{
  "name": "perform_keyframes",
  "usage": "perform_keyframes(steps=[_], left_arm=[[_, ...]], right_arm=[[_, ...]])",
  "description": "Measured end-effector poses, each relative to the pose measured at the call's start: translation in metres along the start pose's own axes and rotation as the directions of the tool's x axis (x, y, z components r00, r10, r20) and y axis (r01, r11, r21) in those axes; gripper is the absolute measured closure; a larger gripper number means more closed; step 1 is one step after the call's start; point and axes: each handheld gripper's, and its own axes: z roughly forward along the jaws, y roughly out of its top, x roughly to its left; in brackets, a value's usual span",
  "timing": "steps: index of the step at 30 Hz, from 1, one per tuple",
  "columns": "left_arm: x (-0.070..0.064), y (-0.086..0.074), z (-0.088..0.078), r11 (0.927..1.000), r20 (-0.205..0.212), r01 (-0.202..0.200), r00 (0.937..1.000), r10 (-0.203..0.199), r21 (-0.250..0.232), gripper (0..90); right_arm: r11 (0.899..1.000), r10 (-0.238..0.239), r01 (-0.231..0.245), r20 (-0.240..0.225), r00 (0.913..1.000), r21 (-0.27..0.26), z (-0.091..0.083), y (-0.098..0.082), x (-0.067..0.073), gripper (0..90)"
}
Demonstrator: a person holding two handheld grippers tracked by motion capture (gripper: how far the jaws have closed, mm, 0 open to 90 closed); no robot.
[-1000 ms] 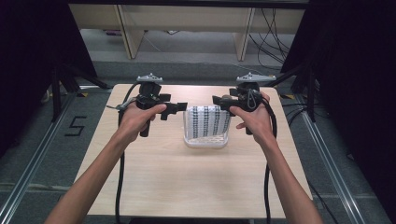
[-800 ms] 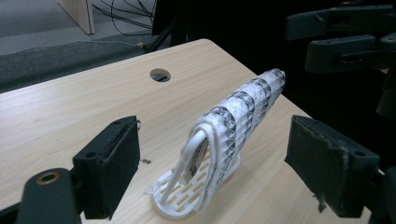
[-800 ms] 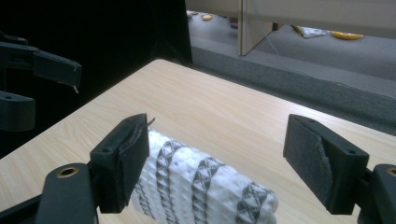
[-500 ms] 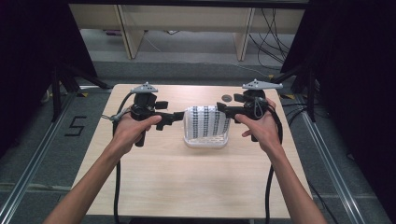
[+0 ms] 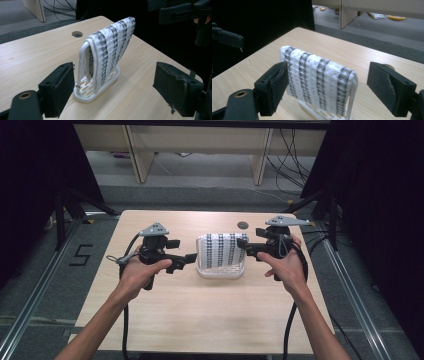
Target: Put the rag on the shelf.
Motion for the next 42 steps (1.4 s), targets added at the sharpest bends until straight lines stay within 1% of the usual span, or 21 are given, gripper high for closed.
perform_keyframes(steps=[3,6,8,11,15,16,17,18,19,21,22,23,27,28,31,32,33,34,38,39,42], left_arm=[[-0.003,-0.004,-0.001,0.9999,0.005,-0.013,0.9999,0.013,0.005,16.4],[-0.005,-0.009,-0.001,0.9997,0.008,-0.021,0.9998,0.021,0.012,16.4],[-0.007,-0.012,-0.002,0.9997,0.004,-0.024,0.9997,0.024,0.003,16.4],[-0.009,-0.016,-0.004,0.9998,0.011,-0.020,0.9997,0.020,0.003,16.4],[-0.013,-0.023,-0.005,1.0000,0.063,0.000,0.9980,0.000,-0.007,16.4],[-0.015,-0.024,-0.006,1.0000,0.049,-0.009,0.9988,0.009,-0.001,16.4],[-0.017,-0.025,-0.008,0.9998,0.044,-0.020,0.9988,0.020,0.000,16.4],[-0.018,-0.026,-0.008,0.9998,0.045,-0.021,0.9987,0.021,0.000,16.4],[-0.019,-0.027,-0.009,0.9998,0.051,-0.020,0.9985,0.020,-0.002,16.4],[-0.021,-0.029,-0.010,0.9996,0.056,-0.028,0.9980,0.028,0.001,16.4],[-0.023,-0.031,-0.011,0.9995,0.058,-0.030,0.9979,0.030,0.001,16.4],[-0.024,-0.032,-0.011,0.9995,0.062,-0.032,0.9976,0.032,-0.002,16.4],[-0.027,-0.038,-0.011,0.9985,0.055,-0.054,0.9971,0.053,0.007,16.4],[-0.027,-0.040,-0.011,0.9985,0.054,-0.053,0.9971,0.053,0.006,16.4],[-0.025,-0.047,-0.011,0.9988,0.057,-0.048,0.9973,0.048,0.009,16.4],[-0.025,-0.049,-0.012,0.9990,0.052,-0.045,0.9976,0.044,0.007,16.4],[-0.024,-0.050,-0.012,0.9989,0.049,-0.046,0.9978,0.045,0.013,16.4],[-0.023,-0.052,-0.013,0.9990,0.048,-0.043,0.9980,0.043,0.013,16.4],[-0.021,-0.059,-0.013,0.9992,0.040,-0.038,0.9985,0.037,0.012,16.4],[-0.020,-0.060,-0.014,0.9993,0.036,-0.036,0.9987,0.035,0.013,16.4],[-0.020,-0.064,-0.014,0.9993,0.035,-0.035,0.9988,0.034,0.017,16.4]], right_arm=[[1.000,0.013,-0.013,-0.008,0.9999,0.001,-0.002,-0.002,0.003,18.8],[1.000,-0.015,0.015,0.007,0.9999,-0.005,-0.004,-0.006,0.005,18.8],[1.000,-0.001,0.001,-0.004,1.0000,-0.001,-0.005,-0.007,0.007,18.9],[1.000,-0.019,0.019,0.003,0.9998,-0.011,-0.007,-0.011,0.009,18.8],[1.000,-0.024,0.024,-0.006,0.9997,-0.010,-0.010,-0.015,0.012,18.7],[1.000,-0.007,0.007,-0.005,1.0000,-0.009,-0.010,-0.016,0.013,18.7],[1.000,-0.029,0.029,-0.003,0.9996,-0.012,-0.011,-0.017,0.013,18.7],[0.999,-0.030,0.030,-0.001,0.9995,-0.017,-0.011,-0.019,0.013,18.7],[1.000,-0.007,0.007,-0.007,1.0000,-0.016,-0.011,-0.020,0.014,18.8],[1.000,-0.019,0.019,-0.012,0.9997,-0.011,-0.012,-0.023,0.013,18.7],[1.000,0.012,-0.012,-0.005,0.9999,-0.005,-0.013,-0.024,0.016,18.8],[1.000,-0.022,0.022,-0.017,0.9996,-0.014,-0.012,-0.025,0.013,18.8],[1.000,0.006,-0.006,-0.015,0.9999,-0.002,-0.013,-0.033,0.015,18.7],[1.000,-0.004,0.004,-0.023,0.9997,-0.006,-0.012,-0.034,0.015,18.8],[1.000,0.028,-0.028,-0.022,0.9994,0.000,-0.016,-0.038,0.017,18.8],[1.000,-0.005,0.005,-0.027,0.9996,-0.007,-0.016,-0.039,0.015,18.8],[1.000,0.004,-0.004,-0.027,0.9996,0.000,-0.017,-0.041,0.016,18.8],[1.000,-0.017,0.017,-0.019,0.9997,-0.004,-0.017,-0.041,0.015,18.8],[1.000,-0.014,0.013,-0.027,0.9995,-0.010,-0.020,-0.046,0.016,18.7],[1.000,0.010,-0.010,-0.024,0.9997,-0.001,-0.022,-0.047,0.018,18.7],[1.000,-0.026,0.025,-0.016,0.9995,-0.012,-0.023,-0.050,0.016,18.6]])
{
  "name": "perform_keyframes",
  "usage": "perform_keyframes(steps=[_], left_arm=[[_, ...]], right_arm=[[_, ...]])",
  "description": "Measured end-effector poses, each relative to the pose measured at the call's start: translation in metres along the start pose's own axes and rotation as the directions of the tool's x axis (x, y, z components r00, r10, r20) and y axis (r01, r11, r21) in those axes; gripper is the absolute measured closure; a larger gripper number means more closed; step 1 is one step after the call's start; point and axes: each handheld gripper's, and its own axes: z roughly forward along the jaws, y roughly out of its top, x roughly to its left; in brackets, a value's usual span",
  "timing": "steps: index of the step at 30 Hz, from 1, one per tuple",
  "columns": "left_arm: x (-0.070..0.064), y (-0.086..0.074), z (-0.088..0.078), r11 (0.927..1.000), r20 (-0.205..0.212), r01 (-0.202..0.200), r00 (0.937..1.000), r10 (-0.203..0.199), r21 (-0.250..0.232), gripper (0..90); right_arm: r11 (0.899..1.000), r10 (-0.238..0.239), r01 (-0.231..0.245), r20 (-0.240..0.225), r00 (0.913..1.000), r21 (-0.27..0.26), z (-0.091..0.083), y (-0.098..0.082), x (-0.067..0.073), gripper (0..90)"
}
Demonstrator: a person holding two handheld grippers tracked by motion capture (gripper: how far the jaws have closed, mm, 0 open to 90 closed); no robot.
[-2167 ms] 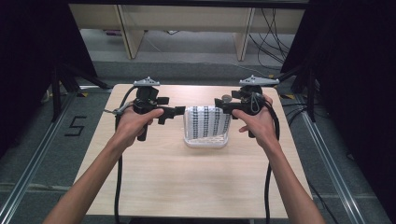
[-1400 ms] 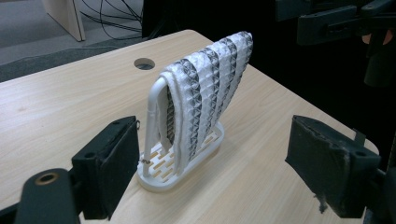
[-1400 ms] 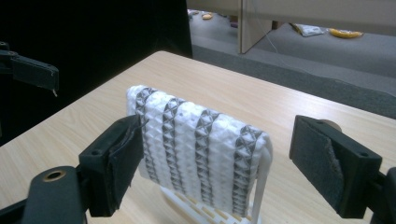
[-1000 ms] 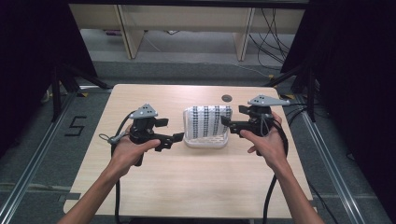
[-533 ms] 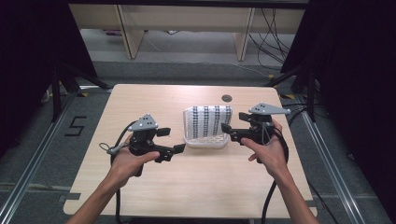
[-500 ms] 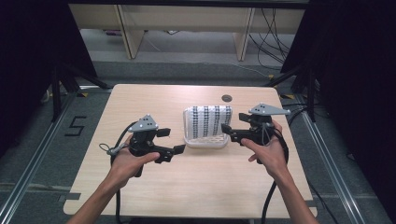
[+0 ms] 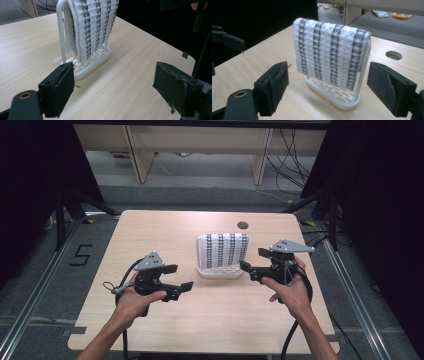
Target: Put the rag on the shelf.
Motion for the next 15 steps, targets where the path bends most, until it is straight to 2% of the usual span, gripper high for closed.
perform_keyframes(steps=[2,3,4,5,6,7,8,10,13,15], left_arm=[[-0.001,-0.003,0.000,1.0000,0.004,0.000,1.0000,0.000,-0.005,16.4],[-0.001,-0.004,-0.001,1.0000,0.000,-0.004,1.0000,0.004,-0.003,16.4],[-0.001,-0.005,-0.001,1.0000,-0.003,-0.006,1.0000,0.006,0.001,16.4],[-0.002,-0.006,-0.001,0.9999,-0.007,-0.012,0.9999,0.012,0.003,16.4],[-0.002,-0.008,-0.001,0.9998,-0.015,-0.019,0.9997,0.020,0.005,16.4],[-0.002,-0.009,-0.001,0.9998,-0.014,-0.019,0.9997,0.019,0.005,16.4],[-0.002,-0.010,-0.001,0.9997,-0.016,-0.022,0.9996,0.022,0.005,16.4],[-0.002,-0.014,-0.001,0.9998,-0.010,-0.022,0.9997,0.022,0.003,16.4],[-0.003,-0.018,-0.002,0.9997,-0.009,-0.022,0.9997,0.022,-0.005,16.4],[-0.004,-0.021,-0.003,0.9996,-0.012,-0.029,0.9995,0.029,0.001,16.4]], right_arm=[[1.000,0.011,-0.011,-0.008,0.9999,0.011,-0.001,-0.002,0.001,18.5],[0.999,0.030,-0.030,-0.006,0.9995,0.017,-0.001,-0.004,0.003,18.6],[1.000,0.010,-0.010,-0.012,0.9999,0.013,-0.001,-0.005,0.001,18.5],[1.000,0.013,-0.012,-0.004,0.9999,0.007,0.000,-0.006,0.002,18.5],[1.000,-0.013,0.013,0.002,0.9999,0.017,-0.002,-0.007,0.001,18.5],[1.000,0.000,0.000,-0.004,1.0000,0.015,-0.001,-0.009,0.004,18.4],[1.000,-0.013,0.013,-0.008,0.9999,0.021,-0.001,-0.010,0.004,18.4],[1.000,-0.001,0.001,-0.007,1.0000,0.029,-0.003,-0.013,0.007,18.3],[0.999,-0.013,0.014,-0.016,0.9998,0.032,-0.005,-0.018,0.009,18.1],[0.999,0.013,-0.012,-0.029,0.9995,0.038,-0.007,-0.021,0.011,18.1]])
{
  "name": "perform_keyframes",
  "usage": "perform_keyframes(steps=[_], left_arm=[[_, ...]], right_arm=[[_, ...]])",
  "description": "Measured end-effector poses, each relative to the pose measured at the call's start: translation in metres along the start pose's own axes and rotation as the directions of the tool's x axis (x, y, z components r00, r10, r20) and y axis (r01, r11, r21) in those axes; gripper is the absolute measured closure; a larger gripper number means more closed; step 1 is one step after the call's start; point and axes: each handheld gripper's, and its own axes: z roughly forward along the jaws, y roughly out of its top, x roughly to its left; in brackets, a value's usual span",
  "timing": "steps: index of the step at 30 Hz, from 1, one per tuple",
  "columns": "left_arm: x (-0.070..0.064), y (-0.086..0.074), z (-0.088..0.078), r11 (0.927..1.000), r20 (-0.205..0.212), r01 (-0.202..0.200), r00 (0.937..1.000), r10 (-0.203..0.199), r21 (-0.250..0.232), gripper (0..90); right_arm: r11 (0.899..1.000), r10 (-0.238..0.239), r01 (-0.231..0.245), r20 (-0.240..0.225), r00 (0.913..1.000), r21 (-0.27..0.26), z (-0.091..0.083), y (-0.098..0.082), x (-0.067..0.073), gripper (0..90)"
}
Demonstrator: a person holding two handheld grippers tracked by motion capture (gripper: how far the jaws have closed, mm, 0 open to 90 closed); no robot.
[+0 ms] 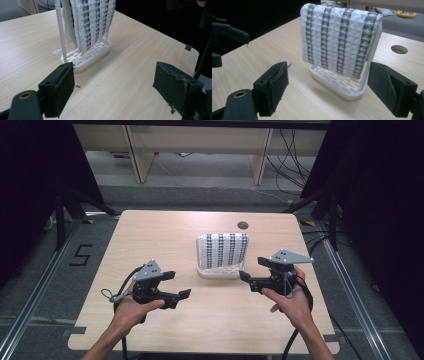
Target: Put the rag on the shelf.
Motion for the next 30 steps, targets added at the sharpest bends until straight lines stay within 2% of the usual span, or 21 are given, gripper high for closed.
perform_keyframes(steps=[1,3,4,5,6,7,8,10,12,13,15,16,20,21,23,24,26,27,28,29,30], left_arm=[[0.000,-0.002,0.000,1.0000,0.001,-0.003,1.0000,0.003,-0.002,16.4],[-0.002,-0.005,-0.002,1.0000,-0.001,-0.008,1.0000,0.008,0.001,16.4],[-0.002,-0.006,-0.003,0.9999,-0.006,-0.010,0.9999,0.010,0.003,16.4],[-0.002,-0.007,-0.003,0.9999,-0.009,-0.015,0.9998,0.015,0.002,16.4],[-0.003,-0.009,-0.004,0.9999,-0.009,-0.014,0.9999,0.014,-0.003,16.4],[-0.003,-0.010,-0.004,0.9998,0.003,-0.020,0.9998,0.020,-0.006,16.4],[-0.004,-0.011,-0.004,0.9998,-0.001,-0.021,0.9998,0.021,-0.004,16.4],[-0.005,-0.014,-0.005,0.9998,-0.003,-0.021,0.9998,0.021,0.004,16.4],[-0.006,-0.018,-0.006,0.9997,0.010,-0.025,0.9996,0.025,0.004,16.0],[-0.006,-0.018,-0.006,0.9997,0.010,-0.025,0.9996,0.025,0.004,15.5],[-0.007,-0.023,-0.006,0.9993,0.030,-0.036,0.9989,0.035,0.006,14.9],[-0.007,-0.026,-0.005,0.9994,0.037,-0.034,0.9987,0.034,0.004,14.7],[-0.007,-0.035,-0.005,0.9994,0.040,-0.026,0.9989,0.025,0.022,14.7],[-0.007,-0.037,-0.004,0.9994,0.037,-0.024,0.9991,0.023,0.024,14.7],[-0.006,-0.042,-0.004,0.9994,0.036,-0.017,0.9992,0.016,0.029,14.7],[-0.005,-0.043,-0.005,0.9993,0.035,-0.013,0.9993,0.012,0.034,14.7],[-0.005,-0.048,-0.004,0.9994,0.040,-0.009,0.9992,0.008,0.033,14.7],[-0.004,-0.049,-0.005,0.9990,0.034,-0.016,0.9993,0.014,0.041,14.7],[-0.005,-0.051,-0.006,0.9992,0.032,-0.014,0.9994,0.013,0.038,14.7],[-0.004,-0.053,-0.006,0.9992,0.040,-0.019,0.9990,0.018,0.036,14.7],[-0.005,-0.057,-0.006,0.9996,0.044,-0.010,0.9990,0.009,0.025,14.7]], right_arm=[[0.999,-0.044,0.044,0.005,0.9990,-0.007,0.000,-0.001,-0.002,18.0],[1.000,-0.008,0.008,-0.005,1.0000,-0.004,0.000,-0.004,0.001,18.0],[1.000,-0.008,0.008,-0.001,1.0000,0.002,-0.002,-0.006,0.001,17.9],[0.999,-0.036,0.036,0.000,0.9994,0.000,-0.002,-0.007,0.000,18.0],[1.000,-0.015,0.015,0.005,0.9999,-0.011,-0.001,-0.009,0.002,17.9],[1.000,0.002,-0.002,0.004,1.0000,0.018,-0.004,-0.010,0.004,17.8],[0.999,-0.039,0.039,0.003,0.9992,0.004,-0.003,-0.011,0.001,17.8],[1.000,-0.006,0.006,-0.012,0.9999,0.003,-0.003,-0.014,0.004,17.5],[1.000,-0.021,0.021,-0.014,0.9997,-0.005,-0.003,-0.017,0.005,15.4],[0.998,-0.056,0.056,-0.001,0.9984,-0.009,-0.003,-0.018,0.004,15.6],[0.999,-0.038,0.038,0.000,0.9993,0.003,-0.003,-0.022,0.006,15.6],[0.998,-0.059,0.059,0.005,0.9983,0.009,-0.003,-0.023,0.005,15.6],[0.999,-0.034,0.035,-0.015,0.9993,0.025,-0.002,-0.030,0.007,15.6],[0.999,-0.050,0.050,-0.013,0.9987,0.018,-0.001,-0.031,0.007,15.6],[0.999,-0.024,0.024,-0.020,0.9995,0.025,-0.001,-0.035,0.010,15.6],[0.999,-0.027,0.028,-0.032,0.9991,0.022,-0.001,-0.037,0.011,15.6],[0.997,-0.070,0.070,-0.038,0.9968,0.014,-0.002,-0.040,0.010,15.6],[0.998,-0.048,0.049,-0.040,0.9981,0.027,-0.003,-0.042,0.012,15.6],[0.998,-0.065,0.065,-0.040,0.9971,0.009,-0.002,-0.044,0.012,15.6],[0.999,-0.030,0.031,-0.046,0.9985,0.022,-0.003,-0.046,0.015,15.6],[0.999,-0.049,0.050,-0.047,0.9977,0.014,-0.003,-0.048,0.014,15.6]])
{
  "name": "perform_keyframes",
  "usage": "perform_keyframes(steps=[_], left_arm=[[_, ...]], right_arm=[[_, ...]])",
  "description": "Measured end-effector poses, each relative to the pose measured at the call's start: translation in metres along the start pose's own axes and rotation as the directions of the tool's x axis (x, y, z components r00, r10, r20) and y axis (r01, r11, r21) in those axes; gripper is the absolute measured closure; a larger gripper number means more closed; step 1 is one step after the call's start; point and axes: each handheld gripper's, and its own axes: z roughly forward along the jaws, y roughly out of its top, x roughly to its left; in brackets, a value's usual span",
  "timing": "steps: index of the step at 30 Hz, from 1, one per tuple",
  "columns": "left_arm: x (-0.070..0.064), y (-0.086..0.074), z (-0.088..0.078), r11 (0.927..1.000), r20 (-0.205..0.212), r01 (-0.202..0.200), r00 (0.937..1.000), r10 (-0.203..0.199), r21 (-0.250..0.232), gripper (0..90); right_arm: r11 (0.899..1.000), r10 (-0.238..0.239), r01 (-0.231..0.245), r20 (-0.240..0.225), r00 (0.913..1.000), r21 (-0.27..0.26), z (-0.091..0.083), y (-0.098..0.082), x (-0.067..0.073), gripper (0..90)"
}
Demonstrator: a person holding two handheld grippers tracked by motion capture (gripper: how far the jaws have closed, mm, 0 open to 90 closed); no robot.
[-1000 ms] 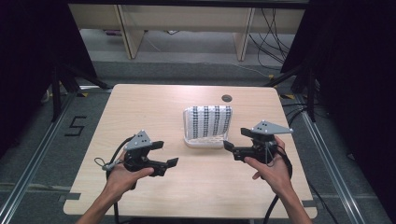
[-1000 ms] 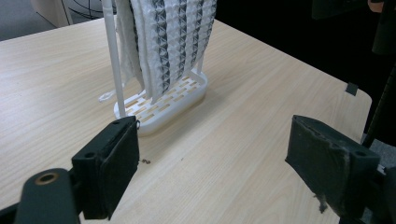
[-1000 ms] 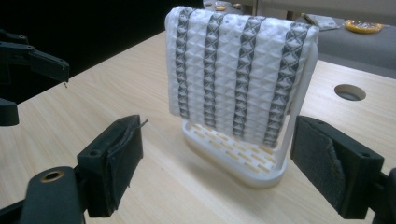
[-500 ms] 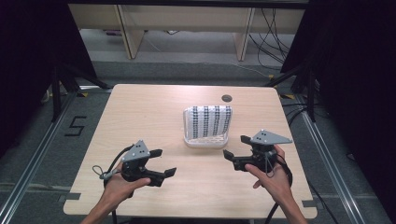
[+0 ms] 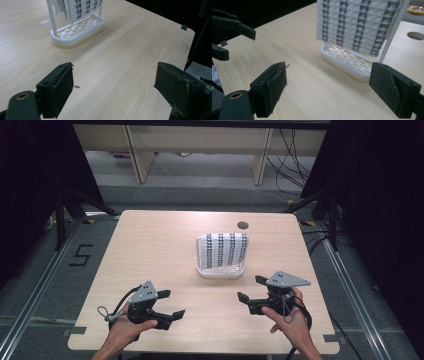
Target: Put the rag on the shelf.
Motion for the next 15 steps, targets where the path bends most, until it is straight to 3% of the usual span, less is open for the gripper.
perform_keyframes(steps=[3,5,9,11,13,15], left_arm=[[0.000,-0.008,-0.001,0.9998,0.001,-0.002,1.0000,0.001,0.017,14.7],[0.000,-0.013,-0.001,0.9997,-0.004,0.000,1.0000,0.000,0.026,14.7],[0.000,-0.022,-0.002,0.9994,-0.010,0.002,0.9999,-0.002,0.033,14.7],[0.000,-0.027,-0.002,0.9994,-0.029,-0.008,0.9995,0.009,0.034,14.7],[0.001,-0.030,-0.003,0.9977,-0.043,-0.018,0.9989,0.021,0.065,14.7],[0.000,-0.033,-0.002,0.9969,-0.052,-0.028,0.9982,0.031,0.074,14.7]], right_arm=[[1.000,0.014,-0.014,0.004,0.9999,0.024,0.000,-0.007,0.005,15.6],[1.000,-0.004,0.004,-0.016,0.9999,0.011,0.002,-0.011,0.004,15.6],[1.000,0.006,-0.006,-0.001,1.0000,0.020,0.003,-0.021,0.007,15.7],[1.000,0.008,-0.007,-0.014,0.9999,0.027,0.004,-0.026,0.008,15.7],[1.000,0.017,-0.016,-0.013,0.9998,0.026,0.004,-0.031,0.009,15.7],[0.999,0.044,-0.043,-0.037,0.9984,0.026,0.004,-0.036,0.012,15.6]])
